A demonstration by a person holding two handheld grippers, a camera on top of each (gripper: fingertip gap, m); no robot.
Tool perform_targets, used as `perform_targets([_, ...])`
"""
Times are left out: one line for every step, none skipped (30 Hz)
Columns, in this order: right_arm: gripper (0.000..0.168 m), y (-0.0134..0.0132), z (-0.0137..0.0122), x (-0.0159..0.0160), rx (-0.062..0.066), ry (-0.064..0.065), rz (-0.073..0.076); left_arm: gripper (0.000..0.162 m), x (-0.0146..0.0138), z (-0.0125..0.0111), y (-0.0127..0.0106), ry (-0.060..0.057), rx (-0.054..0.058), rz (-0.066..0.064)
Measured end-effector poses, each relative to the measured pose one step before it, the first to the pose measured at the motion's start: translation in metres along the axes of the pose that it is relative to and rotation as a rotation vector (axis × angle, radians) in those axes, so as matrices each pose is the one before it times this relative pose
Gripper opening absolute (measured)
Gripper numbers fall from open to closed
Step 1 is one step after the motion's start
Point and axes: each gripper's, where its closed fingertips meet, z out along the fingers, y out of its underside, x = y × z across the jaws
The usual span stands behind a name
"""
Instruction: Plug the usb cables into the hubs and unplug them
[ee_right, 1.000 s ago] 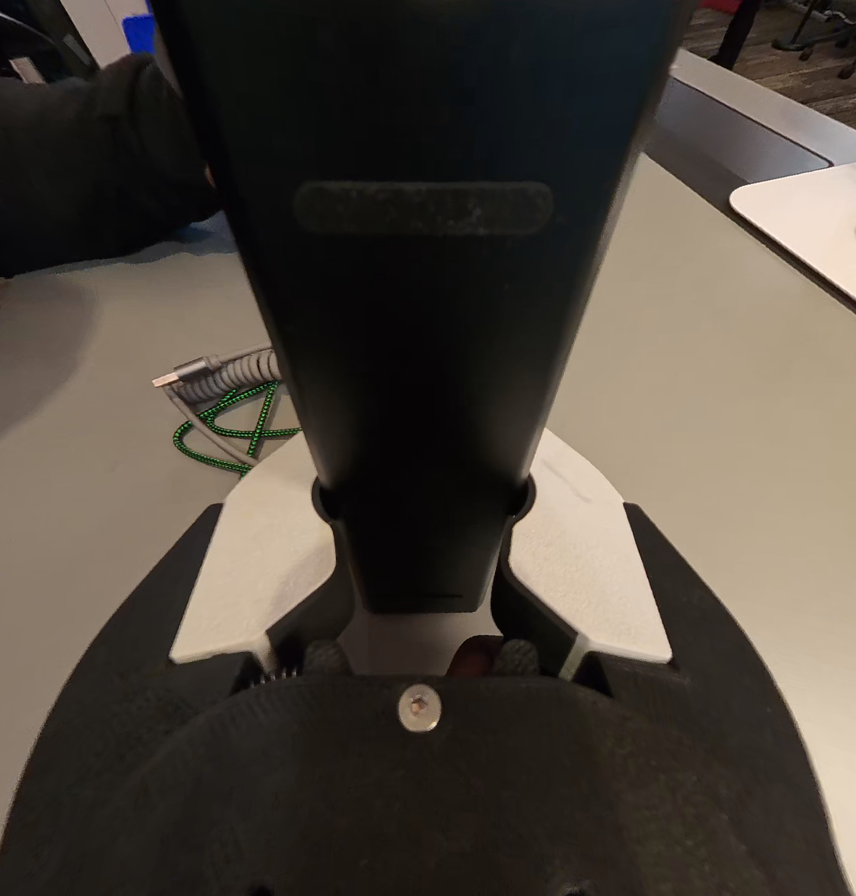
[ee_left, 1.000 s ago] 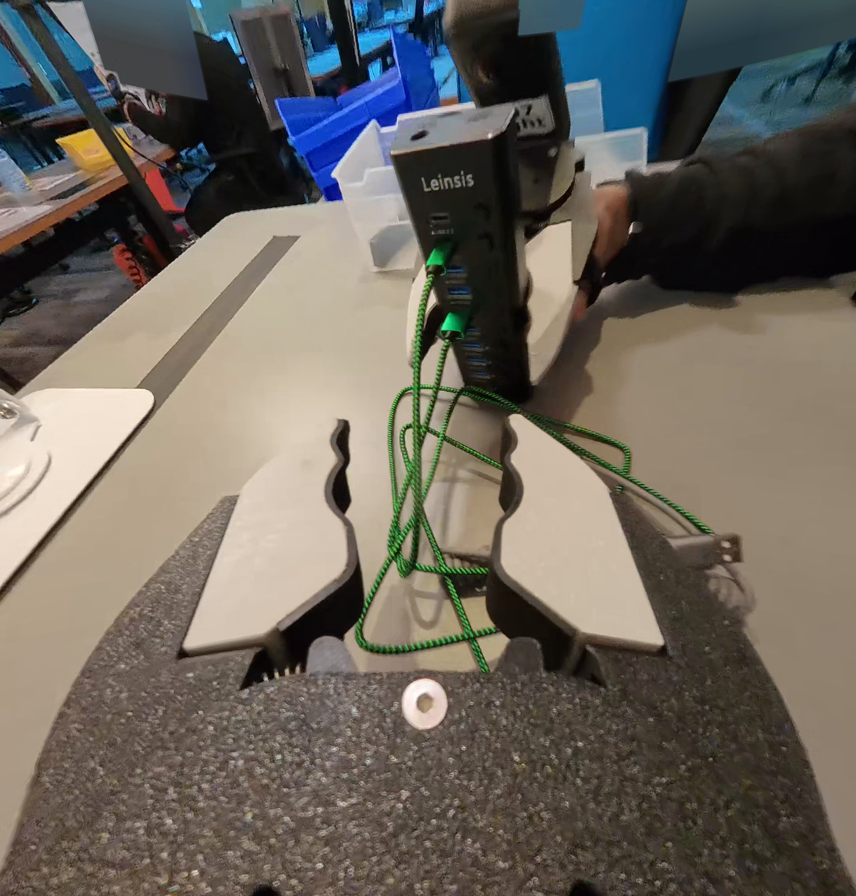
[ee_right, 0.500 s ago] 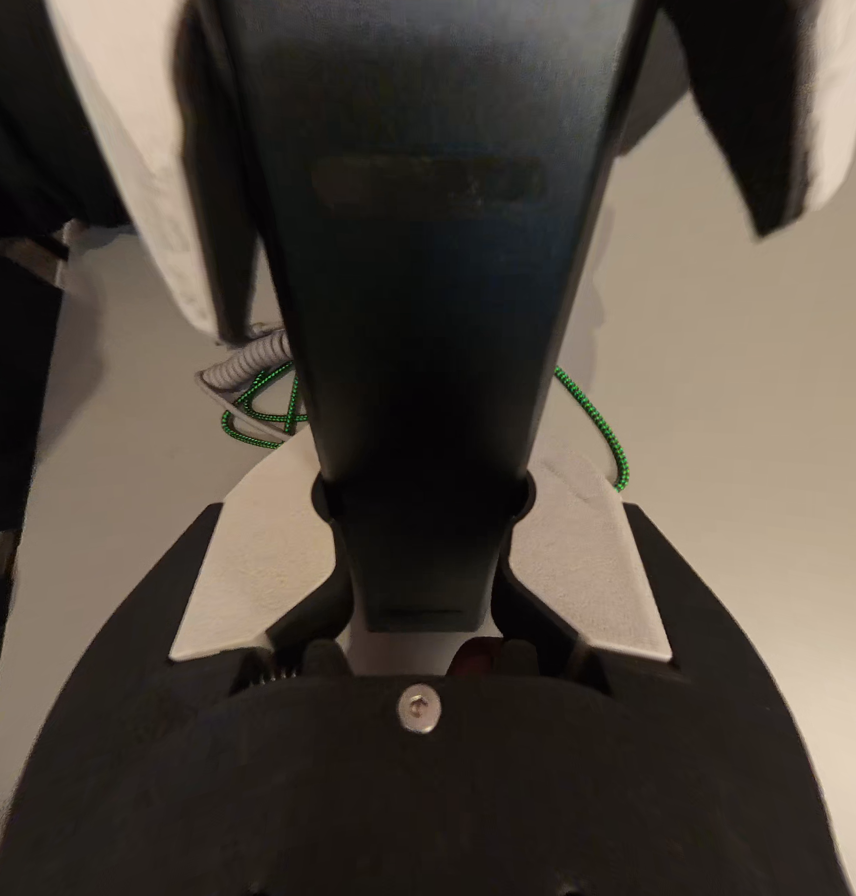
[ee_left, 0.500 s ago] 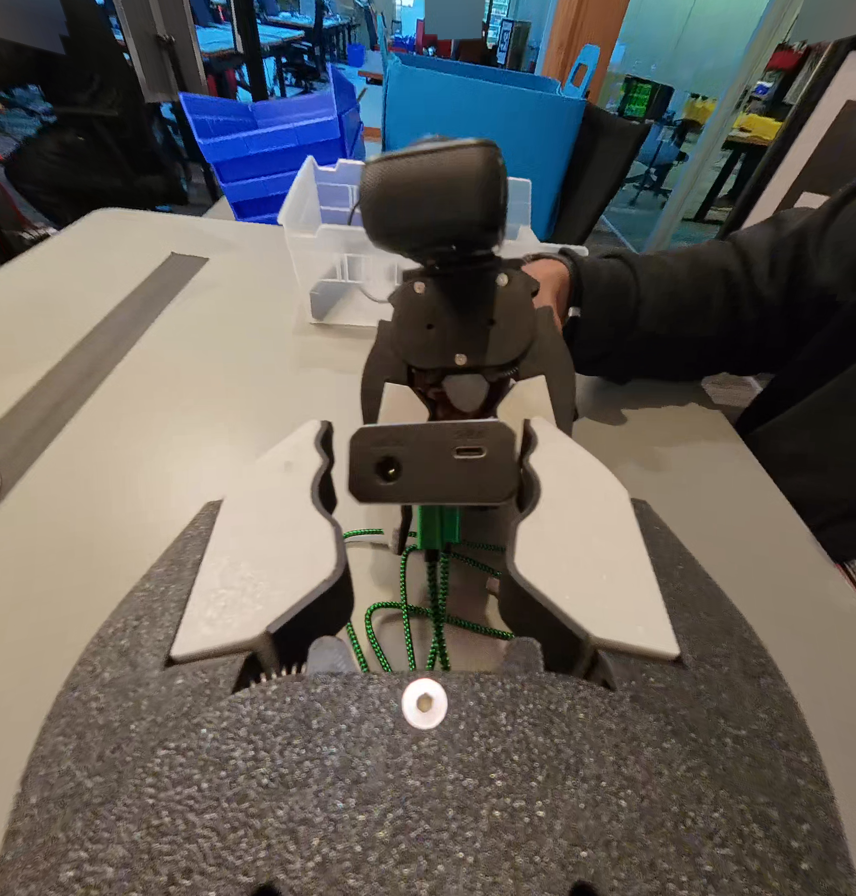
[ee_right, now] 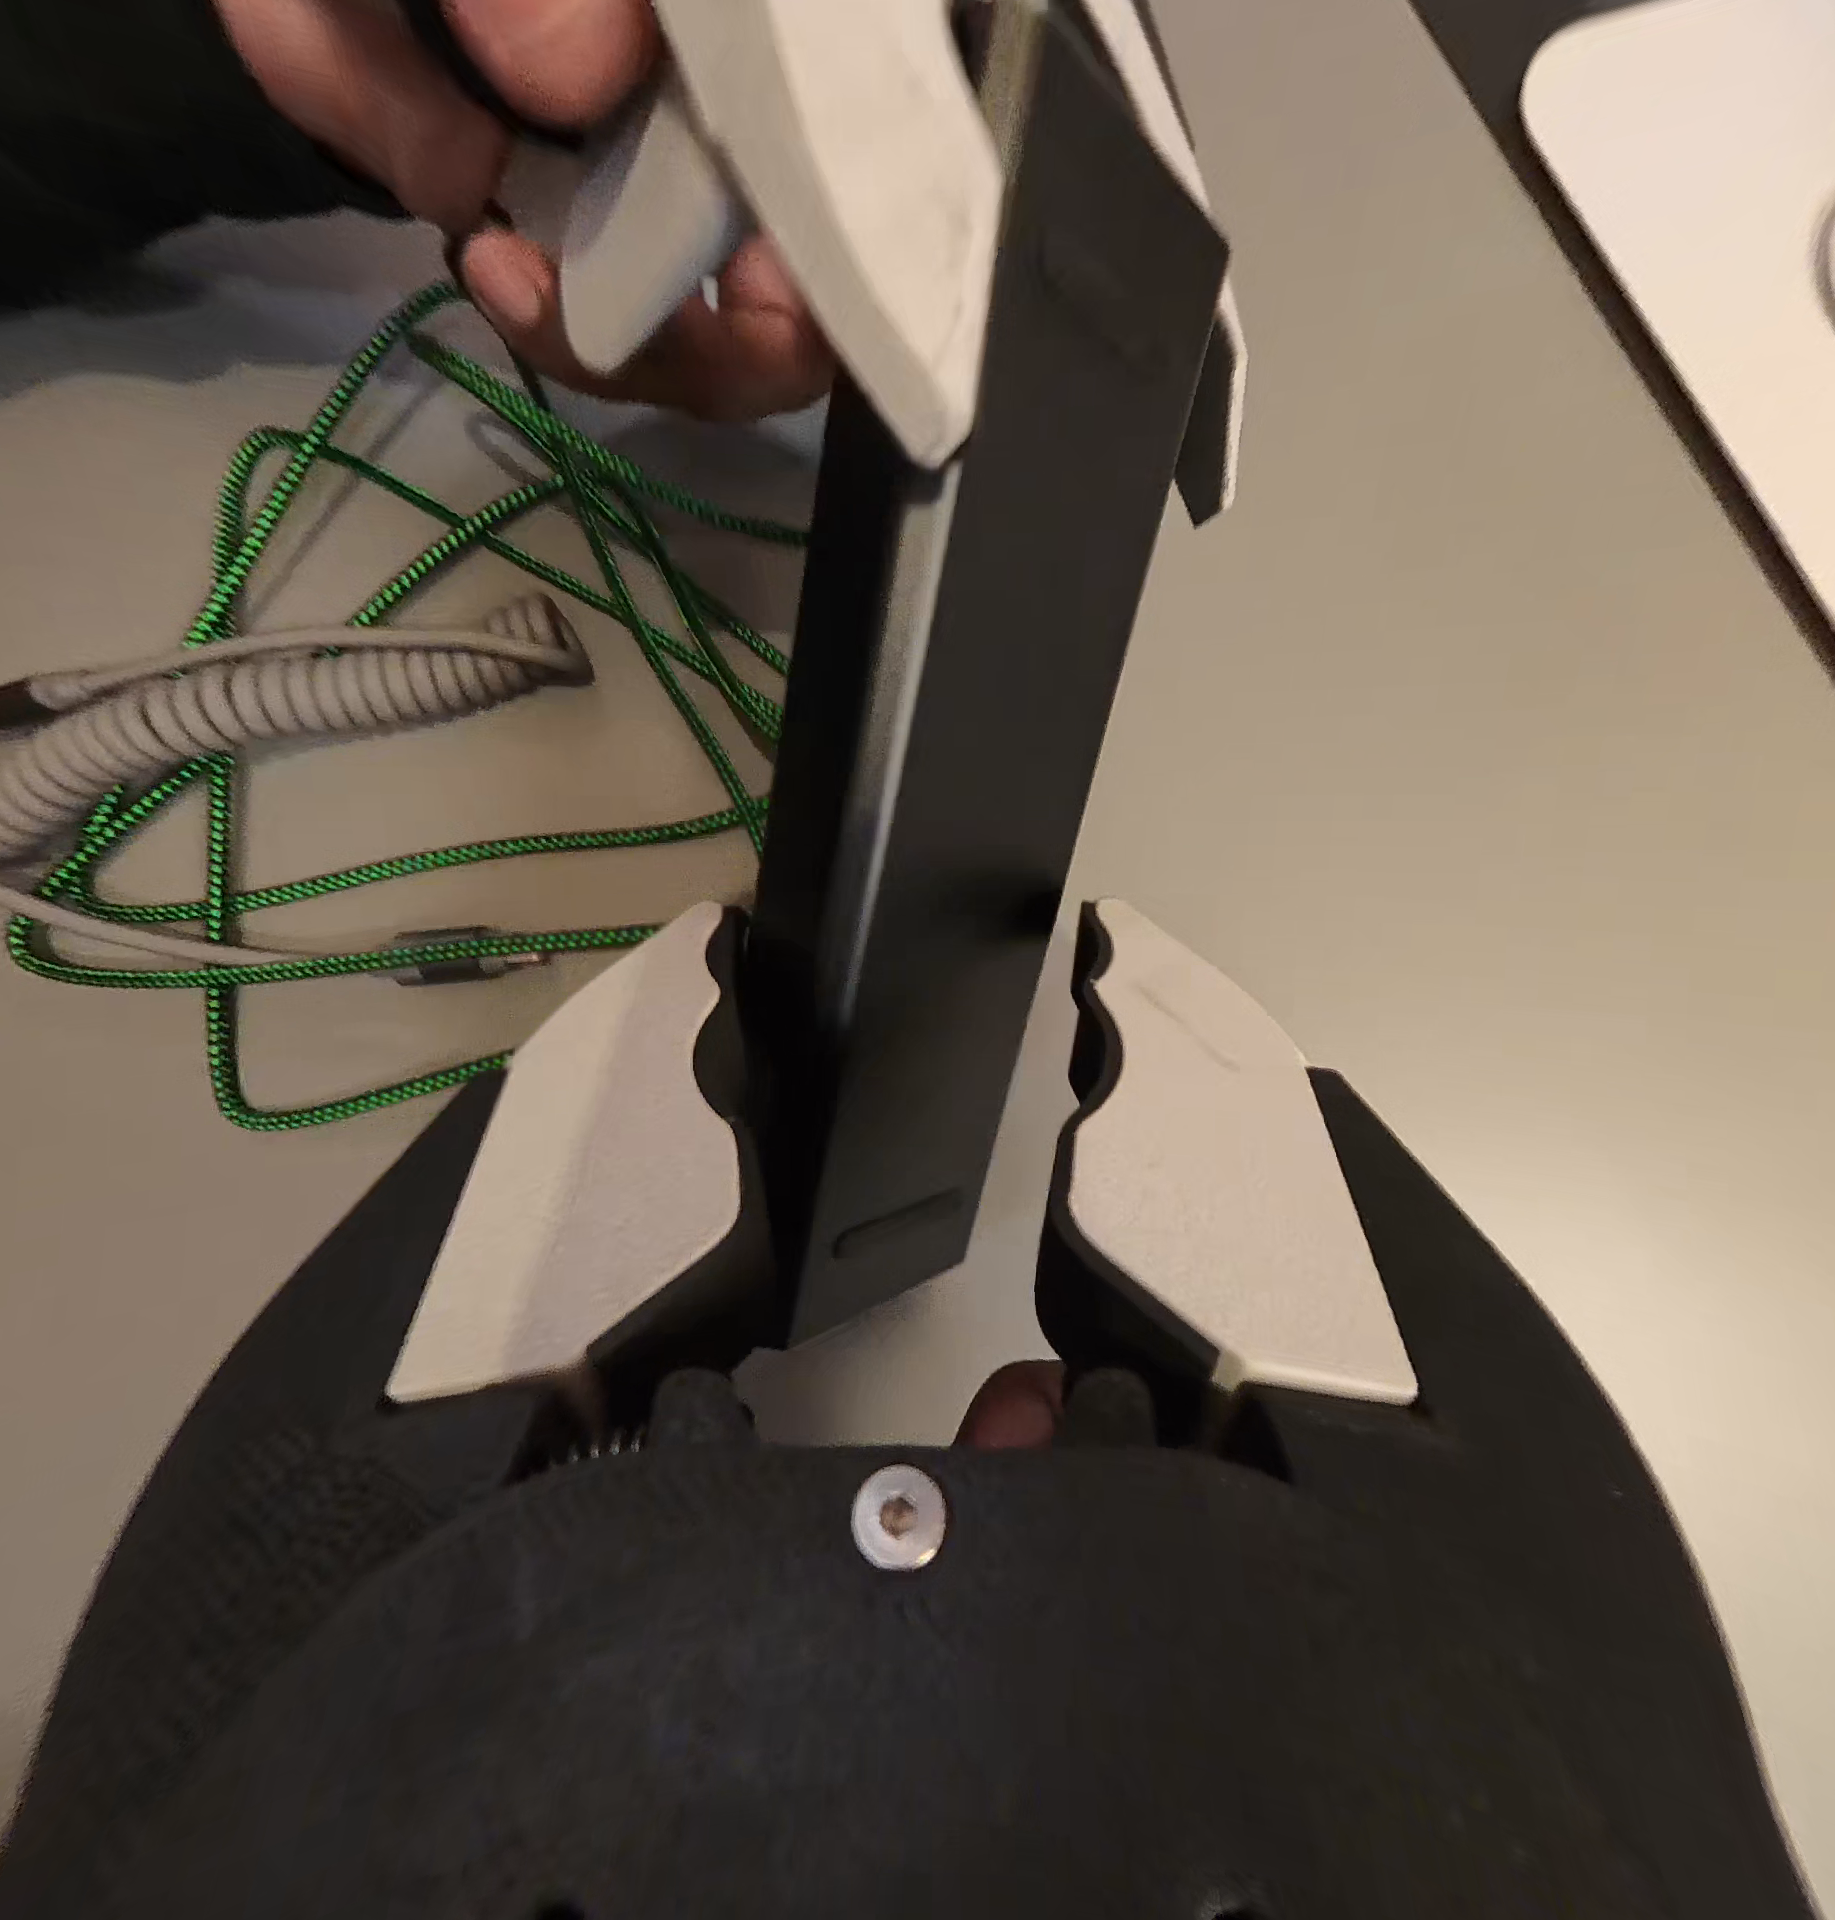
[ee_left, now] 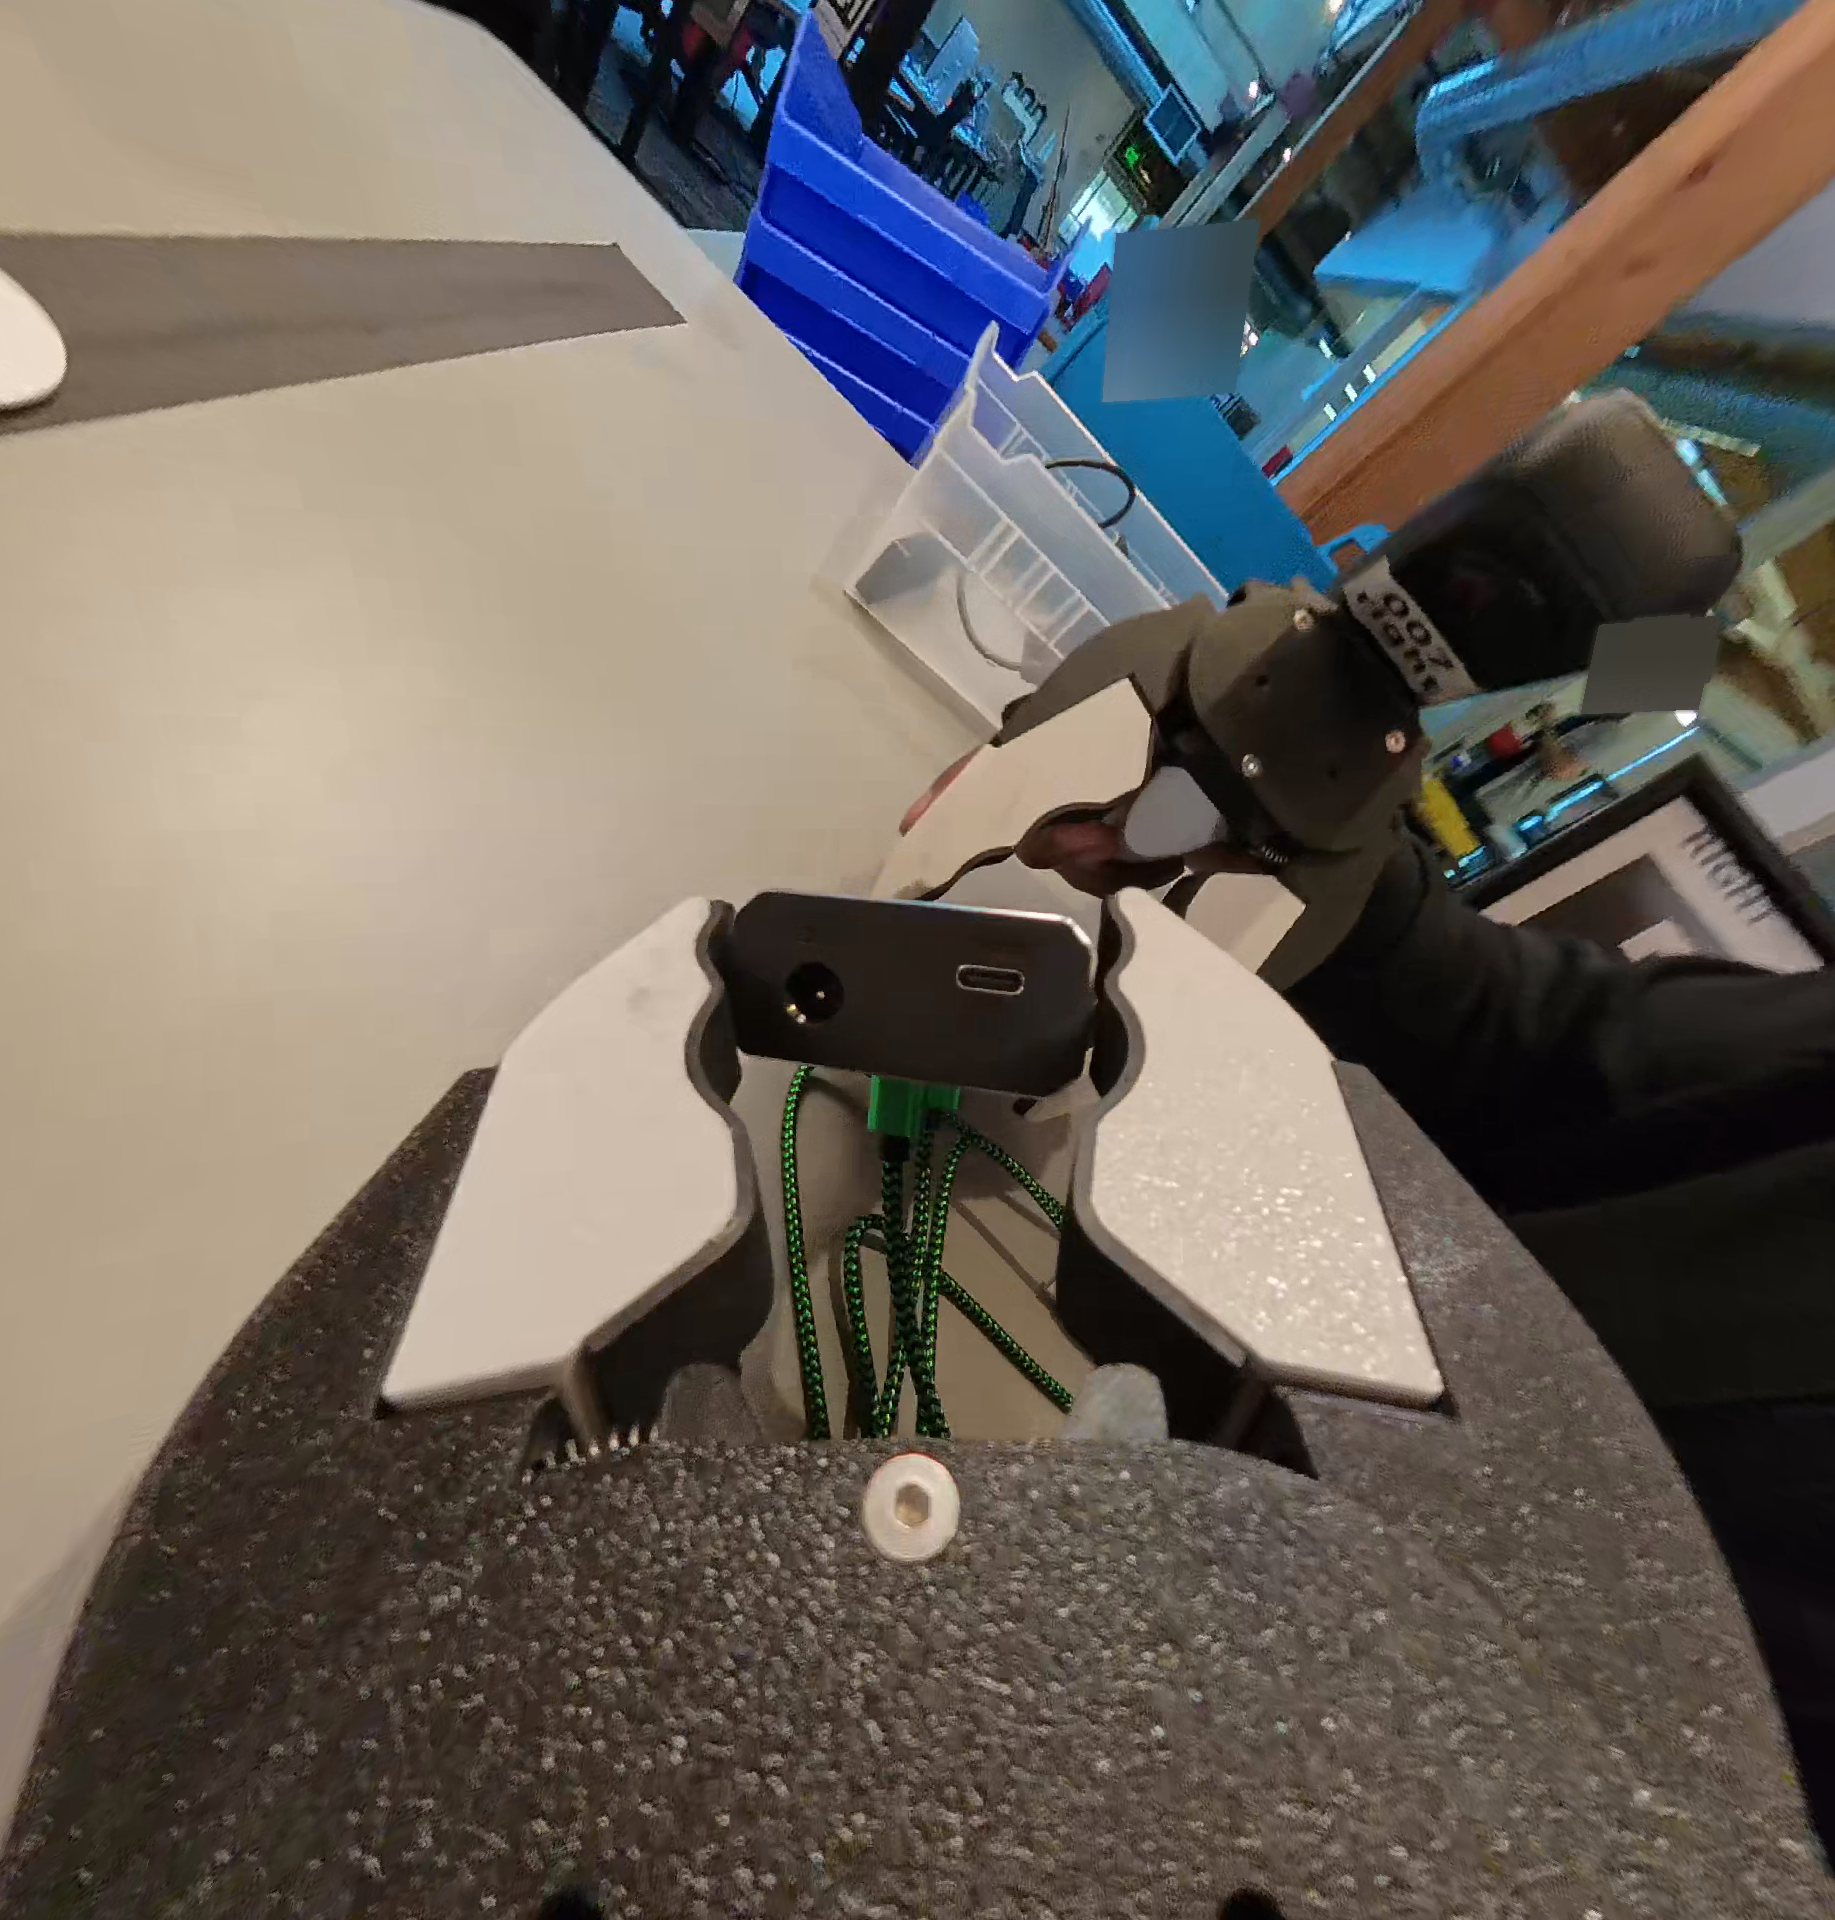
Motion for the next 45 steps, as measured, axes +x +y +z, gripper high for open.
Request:
perform_targets([0.060, 0.00405, 0.00128, 0.00048, -0.0143, -0.0042, 0.0073, 0.066, -0.00444, 0.00009, 0.00017, 0.0072, -0.0029, -0.0351])
perform_targets([0.059, 0.00305, 0.00182, -0.00001, -0.0100, -0.0123, 0.0137, 0.066, -0.00422, -0.00012, -0.00033, 0.0043, -0.0032, -0.0153])
perform_targets([0.057, 0.00092, 0.00147, 0.00067, -0.0010, -0.0112, 0.0203, 0.066, -0.00551, -0.00067, -0.00057, -0.0129, -0.0010, 0.0030])
perform_targets([0.056, -0.00064, 0.00082, 0.00160, 0.0033, -0.0063, 0.0209, 0.066, -0.00625, -0.00119, -0.00019, -0.0226, -0.0027, 0.0125])
perform_targets([0.054, -0.00063, 0.00038, 0.00129, 0.0007, -0.0075, 0.0116, 0.066, -0.00572, -0.00120, 0.00072, -0.0224, -0.0092, 0.0095])
perform_targets([0.052, -0.00039, 0.00046, 0.00111, -0.0016, -0.0060, 0.0040, 0.067, -0.00365, -0.00141, 0.00126, -0.0128, -0.0090, 0.0127])
perform_targets([0.050, -0.00079, 0.00006, 0.00108, 0.0001, -0.0056, 0.0038, 0.068, -0.00245, -0.00217, 0.00062, -0.0109, -0.0007, 0.0242])
perform_targets([0.047, -0.00066, -0.00006, 0.00210, 0.0018, 0.0012, 0.0058, 0.068, -0.00078, -0.00307, -0.00121, -0.0053, 0.0157, 0.0262])
perform_targets([0.037, 0.00026, -0.00005, 0.00387, -0.0024, 0.0136, 0.0053, 0.069, 0.00036, -0.00373, -0.00312, -0.0018, 0.0264, 0.0198])
perform_targets([0.032, 0.00316, 0.00133, 0.00565, -0.0198, 0.0241, -0.0003, 0.071, 0.00018, -0.00465, -0.00454, -0.0095, 0.0327, 0.0244])
perform_targets([0.033, 0.00255, 0.00155, 0.00403, -0.0134, 0.0128, -0.0027, 0.073, -0.00253, -0.00593, -0.00571, -0.0358, 0.0371, 0.0395])
perform_targets([0.033, -0.00135, 0.00041, 0.00003, 0.0128, -0.0130, 0.0102, 0.074, -0.00399, -0.00747, -0.00616, -0.0549, 0.0394, 0.0554])
perform_targets([0.033, -0.00072, 0.00027, -0.00024, 0.0095, -0.0125, 0.0081, 0.074, -0.00311, -0.00863, -0.00574, -0.0539, 0.0342, 0.0581])
perform_targets([0.033, 0.00000, -0.00003, -0.00030, 0.0056, -0.0060, 0.0000, 0.074, -0.00074, -0.00903, -0.00535, -0.0409, 0.0277, 0.0523])
perform_targets([0.033, 0.00021, -0.00019, -0.00038, 0.0017, -0.0015, -0.0059, 0.074, 0.00170, -0.00863, -0.00459, -0.0233, 0.0209, 0.0448])
perform_targets([0.034, 0.00041, -0.00055, -0.00041, -0.0008, 0.0026, -0.0102, 0.074, 0.00294, -0.00818, -0.00313, -0.0124, 0.0140, 0.0356])
perform_targets([0.034, 0.00016, -0.00098, -0.00021, -0.0009, 0.0058, -0.0128, 0.074, 0.00255, -0.00748, -0.00093, -0.0111, 0.0083, 0.0260])
perform_targets([0.034, -0.00075, -0.00216, -0.00019, 0.0047, 0.0076, -0.0174, 0.074, 0.00211, -0.00711, 0.00140, -0.0107, 0.0048, 0.0198])
perform_targets([0.034, -0.00166, -0.00353, -0.00015, 0.0104, 0.0111, -0.0190, 0.074, 0.00251, -0.00661, 0.00350, -0.0077, 0.0013, 0.0146])
perform_targets([0.034, -0.00269, -0.00486, -0.00007, 0.0154, 0.0138, -0.0158, 0.074, 0.00302, -0.00621, 0.00503, -0.0072, -0.0054, 0.0121])
perform_targets([0.034, -0.00381, -0.00592, -0.00154, 0.0191, 0.0095, -0.0188, 0.074, 0.00374, -0.00575, 0.00598, -0.0058, -0.0127, 0.0118])
perform_targets([0.036, -0.00451, -0.00597, -0.00302, 0.0199, 0.0073, -0.0296, 0.074, 0.00494, -0.00528, 0.00663, -0.0020, -0.0226, 0.0114])
perform_targets([0.035, -0.00552, -0.00535, -0.00507, 0.0224, -0.0004, -0.0354, 0.074, 0.00610, -0.00456, 0.00712, 0.0038, -0.0300, 0.0133])
perform_targets([0.036, -0.00737, -0.00388, -0.00760, 0.0256, -0.0124, -0.0342, 0.074, 0.00660, -0.00403, 0.00703, 0.0073, -0.0308, 0.0164])
perform_targets([0.036, -0.00815, -0.00178, -0.00882, 0.0243, -0.0157, -0.0365, 0.074, 0.00552, -0.00331, 0.00636, 0.0020, -0.0260, 0.0200])
perform_targets([0.036, -0.00788, 0.00024, -0.00954, 0.0160, -0.0173, -0.0431, 0.074, 0.00340, -0.00285, 0.00562, -0.0072, -0.0203, 0.0210])
perform_targets([0.036, -0.00830, 0.00224, -0.01180, 0.0142, -0.0296, -0.0544, 0.074, 0.00259, -0.00234, 0.00405, -0.0053, -0.0114, 0.0162])
perform_targets([0.038, -0.00916, 0.00418, -0.01329, 0.0197, -0.0386, -0.0592, 0.074, 0.00270, -0.00220, 0.00105, 0.0036, 0.0015, 0.0051])
perform_targets([0.037, -0.00870, 0.00652, -0.01354, 0.0159, -0.0481, -0.0562, 0.074, 0.00258, -0.00213, -0.00147, 0.0084, 0.0156, -0.0030])
perform_targets([0.038, -0.00747, 0.00876, -0.01237, 0.0090, -0.0484, -0.0521, 0.074, 0.00142, -0.00192, -0.00205, 0.0068, 0.0188, -0.0063])
perform_targets([0.038, -0.00564, 0.01043, -0.01003, 0.0019, -0.0412, -0.0501, 0.073, -0.00014, -0.00145, -0.00155, -0.0001, 0.0138, -0.0051])
perform_targets([0.040, -0.00266, 0.01115, -0.00744, -0.0137, -0.0329, -0.0491, 0.073, -0.00138, -0.00112, -0.00058, -0.0047, 0.0045, -0.0002])
perform_targets([0.042, -0.00083, 0.01092, -0.00549, -0.0241, -0.0276, -0.0457, 0.073, -0.00222, -0.00088, 0.00059, -0.0087, -0.0030, 0.0037])
perform_targets([0.044, -0.00057, 0.00974, -0.00425, -0.0254, -0.0254, -0.0452, 0.073, -0.00254, -0.00085, 0.00067, -0.0104, -0.0031, 0.0009])
perform_targets([0.046, -0.00146, 0.00800, -0.00359, -0.0189, -0.0241, -0.0474, 0.073, -0.00173, -0.00078, -0.00054, -0.0028, 0.0051, -0.0094])
perform_targets([0.046, -0.00214, 0.00638, -0.00404, -0.0136, -0.0314, -0.0433, 0.072, -0.00117, -0.00102, -0.00099, -0.0002, 0.0087, -0.0112])
perform_targets([0.047, -0.00260, 0.00495, -0.00447, -0.0079, -0.0392, -0.0367, 0.071, -0.00139, -0.00085, -0.00103, -0.0026, 0.0085, -0.0097])
perform_targets([0.049, -0.00072, 0.00413, -0.00351, -0.0138, -0.0377, -0.0281, 0.071, -0.00126, -0.00069, -0.00073, -0.0013, 0.0062, -0.0092])
perform_targets([0.050, 0.00383, 0.00333, -0.00020, -0.0360, -0.0237, -0.0255, 0.071, -0.00110, -0.00037, -0.00045, 0.0005, 0.0035, -0.0094])
perform_targets([0.051, 0.00591, 0.00242, 0.00259, -0.0423, -0.0060, -0.0269, 0.071, -0.00041, -0.00014, -0.00011, 0.0040, 0.0011, -0.0083])
perform_targets([0.051, 0.00499, 0.00159, 0.00183, -0.0310, -0.0118, -0.0213, 0.071, -0.00014, -0.00024, -0.00022, 0.0055, 0.0015, -0.0065])
perform_targets([0.051, 0.00229, 0.00112, -0.00041, -0.0134, -0.0254, -0.0114, 0.071, -0.00026, -0.00021, -0.00013, 0.0040, 0.0016, -0.0063])
perform_targets([0.051, 0.00051, 0.00153, -0.00211, -0.0044, -0.0345, -0.0054, 0.071, -0.00028, -0.00018, -0.00019, 0.0036, 0.0012, -0.0064])
perform_targets([0.051, 0.00124, 0.00265, -0.00189, -0.0130, -0.0285, -0.0075, 0.071, -0.00037, -0.00029, -0.00018, 0.0032, 0.0021, -0.0063])
perform_targets([0.051, 0.00374, 0.00397, -0.00165, -0.0319, -0.0221, -0.0106, 0.071, -0.00037, -0.00036, -0.00033, 0.0024, 0.0028, -0.0061])
